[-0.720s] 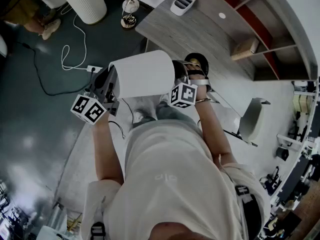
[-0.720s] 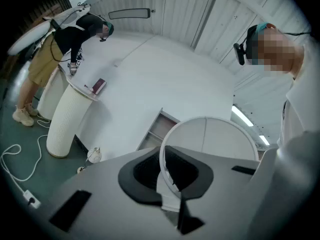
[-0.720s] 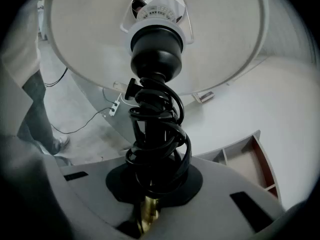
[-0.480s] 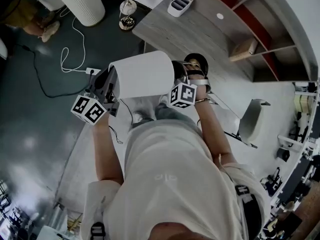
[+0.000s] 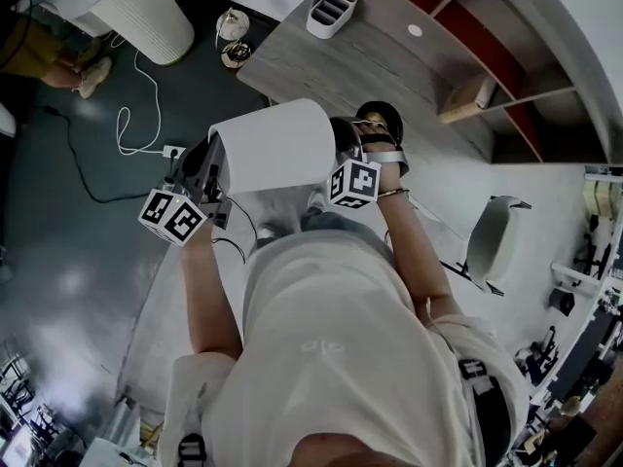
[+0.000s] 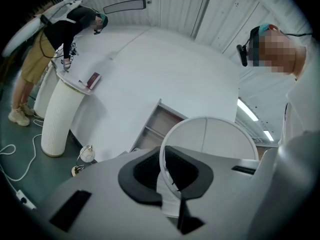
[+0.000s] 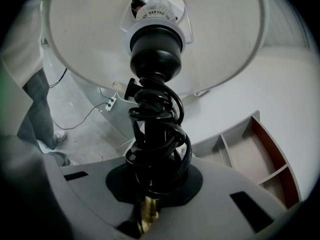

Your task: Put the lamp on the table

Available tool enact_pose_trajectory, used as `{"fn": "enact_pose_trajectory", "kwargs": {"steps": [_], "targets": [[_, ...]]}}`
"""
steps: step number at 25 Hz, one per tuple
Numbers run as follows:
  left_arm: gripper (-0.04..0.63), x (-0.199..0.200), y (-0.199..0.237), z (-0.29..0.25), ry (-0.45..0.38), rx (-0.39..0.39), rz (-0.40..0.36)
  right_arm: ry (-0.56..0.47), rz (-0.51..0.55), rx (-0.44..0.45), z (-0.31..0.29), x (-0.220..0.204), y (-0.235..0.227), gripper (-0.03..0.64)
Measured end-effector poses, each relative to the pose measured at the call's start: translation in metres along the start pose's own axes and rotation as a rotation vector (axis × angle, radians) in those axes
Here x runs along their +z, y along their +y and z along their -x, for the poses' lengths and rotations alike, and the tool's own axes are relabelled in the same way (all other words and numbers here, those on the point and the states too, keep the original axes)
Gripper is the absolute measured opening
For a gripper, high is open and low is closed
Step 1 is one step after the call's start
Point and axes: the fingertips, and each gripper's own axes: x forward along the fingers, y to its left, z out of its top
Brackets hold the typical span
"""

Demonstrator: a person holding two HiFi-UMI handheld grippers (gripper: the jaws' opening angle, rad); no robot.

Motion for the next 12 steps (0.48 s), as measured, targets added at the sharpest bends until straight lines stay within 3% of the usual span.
{"fn": "enact_pose_trajectory", "kwargs": {"steps": [12], "targets": [[0.037, -0.014, -0.016, -0.071, 0.040, 0.024, -0.027, -0.031, -0.054, 0.023, -0.027, -0.058, -0.026, 0.057]]}}
